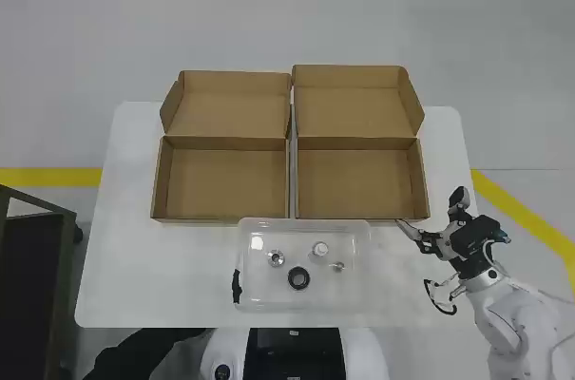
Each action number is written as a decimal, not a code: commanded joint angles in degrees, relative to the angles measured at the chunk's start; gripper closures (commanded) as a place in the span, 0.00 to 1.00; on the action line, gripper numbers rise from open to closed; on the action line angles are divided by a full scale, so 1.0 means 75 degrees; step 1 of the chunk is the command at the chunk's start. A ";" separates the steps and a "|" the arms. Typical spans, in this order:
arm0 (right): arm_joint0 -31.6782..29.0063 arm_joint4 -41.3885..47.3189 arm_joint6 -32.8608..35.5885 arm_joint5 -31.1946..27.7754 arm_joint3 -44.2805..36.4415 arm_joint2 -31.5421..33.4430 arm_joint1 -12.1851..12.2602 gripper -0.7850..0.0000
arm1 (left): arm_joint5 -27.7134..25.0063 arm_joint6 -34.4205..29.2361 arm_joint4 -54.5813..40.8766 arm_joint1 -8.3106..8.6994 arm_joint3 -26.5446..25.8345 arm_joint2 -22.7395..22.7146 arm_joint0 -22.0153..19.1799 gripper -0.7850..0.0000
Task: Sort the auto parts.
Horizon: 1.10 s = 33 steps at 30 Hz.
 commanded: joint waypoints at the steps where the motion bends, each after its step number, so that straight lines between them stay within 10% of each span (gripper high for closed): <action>1: 0.0000 0.0000 0.0000 0.0000 0.0000 0.0000 0.0000 0.00 | 0.0000 0.0000 0.0000 0.0000 0.0000 0.0000 0.0000 0.00; 33: 0.0280 0.0001 0.0531 -0.1002 -0.0170 -0.0467 0.0101 0.00 | 0.0000 0.0000 0.0000 0.0000 0.0000 0.0000 0.0000 0.00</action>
